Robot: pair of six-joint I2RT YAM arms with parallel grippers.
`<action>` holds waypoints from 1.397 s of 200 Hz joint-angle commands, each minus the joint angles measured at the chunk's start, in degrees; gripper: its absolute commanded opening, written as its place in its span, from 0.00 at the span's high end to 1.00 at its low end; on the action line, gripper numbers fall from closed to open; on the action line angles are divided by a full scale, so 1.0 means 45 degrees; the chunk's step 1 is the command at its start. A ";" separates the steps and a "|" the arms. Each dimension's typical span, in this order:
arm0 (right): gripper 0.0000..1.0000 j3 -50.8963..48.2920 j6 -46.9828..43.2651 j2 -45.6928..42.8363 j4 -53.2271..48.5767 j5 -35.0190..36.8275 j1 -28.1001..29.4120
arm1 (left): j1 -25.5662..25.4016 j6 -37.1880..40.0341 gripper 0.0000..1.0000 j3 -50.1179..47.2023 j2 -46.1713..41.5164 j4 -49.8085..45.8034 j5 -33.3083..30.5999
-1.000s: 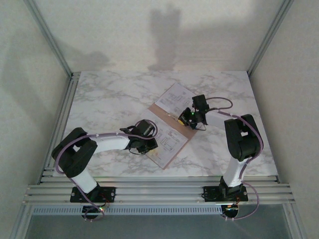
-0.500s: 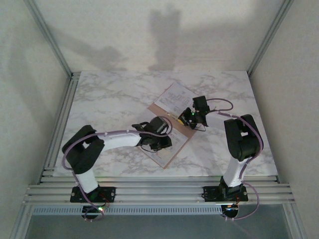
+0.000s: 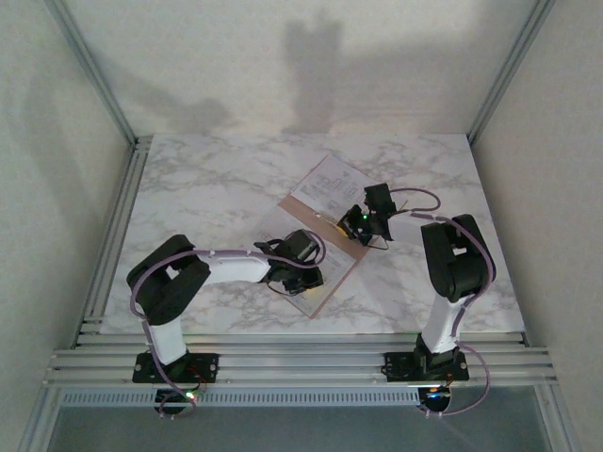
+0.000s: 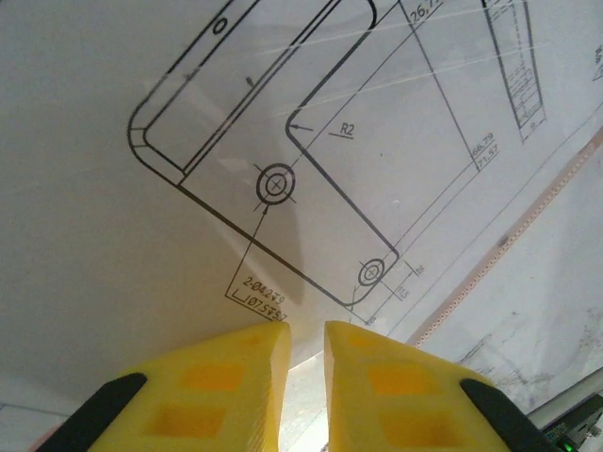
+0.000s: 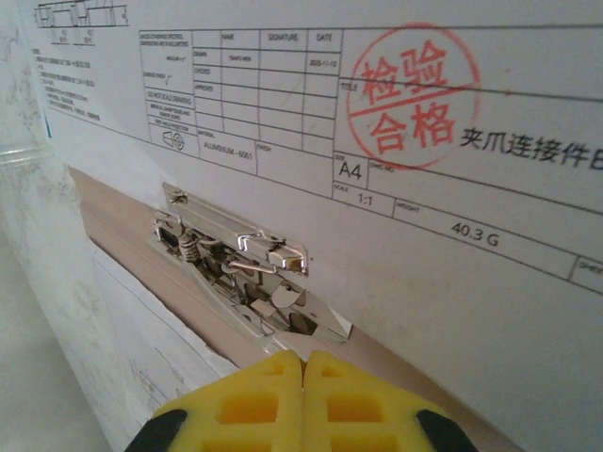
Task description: Put the files into the folder
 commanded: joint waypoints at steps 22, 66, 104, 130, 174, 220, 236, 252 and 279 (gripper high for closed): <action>1.00 -0.0352 0.0126 0.1182 -0.1238 0.1547 -0.0129 | 0.0064 -0.0263 0.82 -0.0850 0.0066 -0.1607 -0.0583; 1.00 0.0166 0.0060 0.1305 -0.1651 0.1834 -0.0120 | 0.0139 -0.0194 0.82 -0.0909 0.0046 -0.1696 -0.0582; 1.00 0.0883 -0.0114 0.1473 -0.2227 0.2093 -0.0121 | 0.0183 -0.0108 0.83 -0.0909 0.0046 -0.1773 -0.0508; 1.00 0.1249 -0.0148 0.1723 -0.2498 0.2132 -0.0097 | 0.0217 -0.0088 0.83 -0.0943 0.0046 -0.1784 -0.0487; 1.00 0.1687 -0.0211 0.2070 -0.3529 0.2656 -0.0019 | 0.0262 -0.0085 0.83 -0.0947 0.0027 -0.1759 -0.0485; 1.00 0.2749 -0.0348 0.2644 -0.5340 0.3280 0.0361 | 0.0264 -0.0070 0.84 -0.0946 0.0008 -0.1747 -0.0475; 1.00 0.3244 -0.0318 0.2951 -0.6202 0.3619 0.0678 | 0.0278 -0.0078 0.83 -0.0909 0.0007 -0.1756 -0.0505; 1.00 0.3729 -0.0238 0.3373 -0.7063 0.3953 0.1019 | 0.0288 -0.0074 0.83 -0.0871 0.0007 -0.1745 -0.0510; 1.00 0.4324 -0.0093 0.3950 -0.8100 0.4358 0.1419 | 0.0296 -0.0107 0.83 -0.0851 -0.0032 -0.1745 -0.0550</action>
